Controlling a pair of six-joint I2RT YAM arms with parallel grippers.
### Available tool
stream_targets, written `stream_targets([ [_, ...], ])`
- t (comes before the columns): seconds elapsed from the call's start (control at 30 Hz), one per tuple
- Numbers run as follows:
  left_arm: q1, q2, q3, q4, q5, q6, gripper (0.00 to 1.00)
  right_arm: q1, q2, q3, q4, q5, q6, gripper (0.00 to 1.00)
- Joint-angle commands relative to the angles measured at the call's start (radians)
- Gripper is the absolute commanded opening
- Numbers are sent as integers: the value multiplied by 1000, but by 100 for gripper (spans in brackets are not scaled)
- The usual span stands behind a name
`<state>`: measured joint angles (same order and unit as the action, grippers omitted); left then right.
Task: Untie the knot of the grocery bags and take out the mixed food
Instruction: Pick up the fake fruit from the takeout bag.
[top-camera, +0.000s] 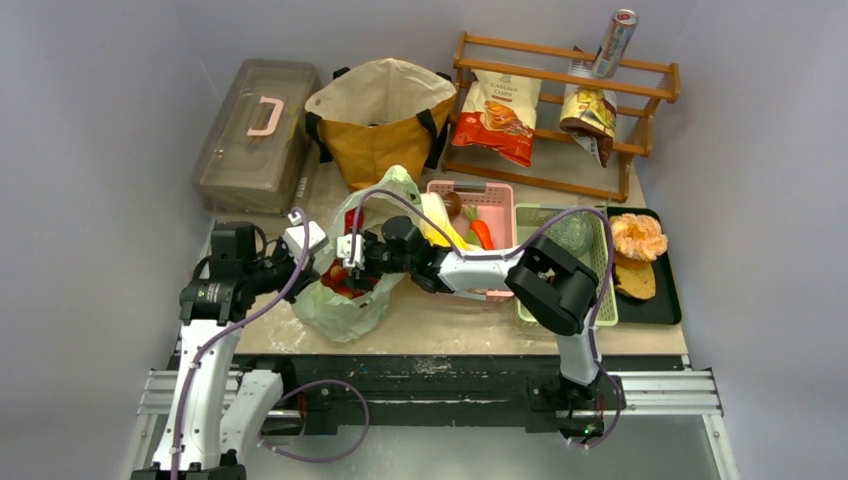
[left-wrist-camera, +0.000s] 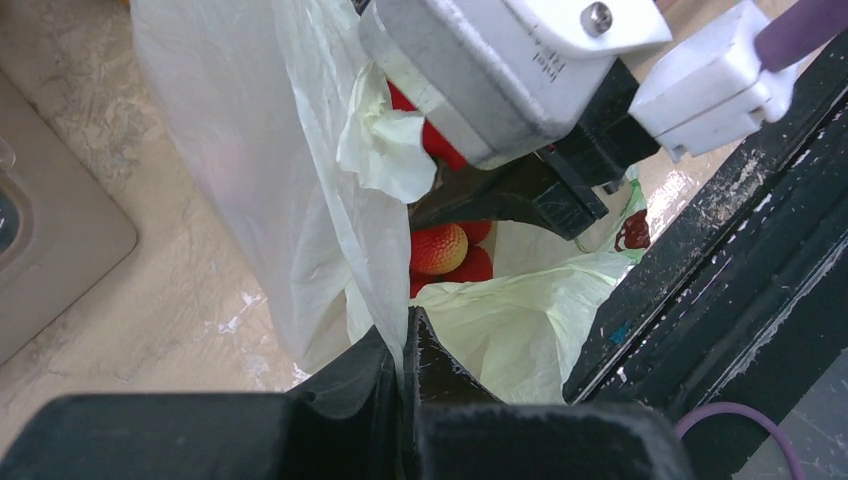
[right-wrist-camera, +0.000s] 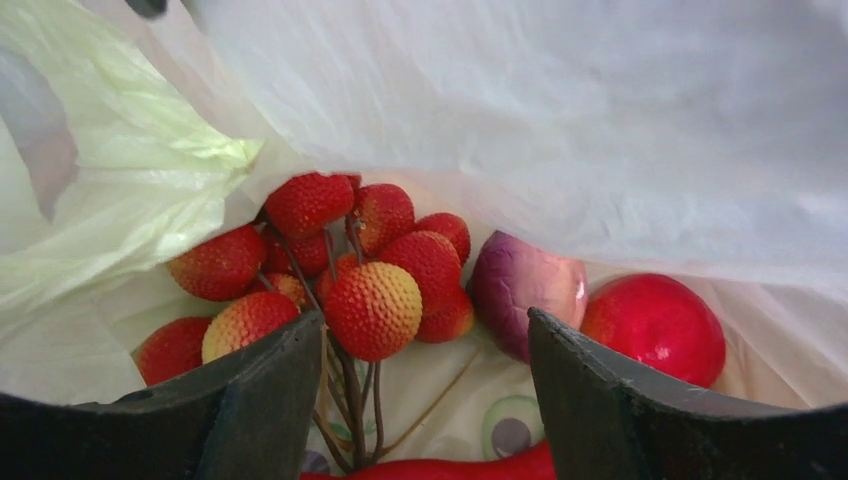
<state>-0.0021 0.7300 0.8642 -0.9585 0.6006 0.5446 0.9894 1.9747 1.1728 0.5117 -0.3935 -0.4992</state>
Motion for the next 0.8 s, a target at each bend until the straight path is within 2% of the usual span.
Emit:
stream_targets([
  [0.0, 2, 6, 38, 30, 33, 25, 0, -2, 30, 86, -48, -60, 27, 70],
  [0.5, 2, 53, 60, 49, 20, 23, 0, 20, 149, 122, -56, -17, 36, 66],
  [0.53, 2, 56, 61, 50, 21, 23, 0, 25, 156, 125, -53, -13, 37, 64],
  [0.63, 2, 59, 67, 46, 18, 25, 0, 35, 162, 116, -38, -1, 49, 44],
  [0.77, 2, 57, 66, 45, 13, 23, 0, 35, 119, 86, 9, 11, 73, 23],
])
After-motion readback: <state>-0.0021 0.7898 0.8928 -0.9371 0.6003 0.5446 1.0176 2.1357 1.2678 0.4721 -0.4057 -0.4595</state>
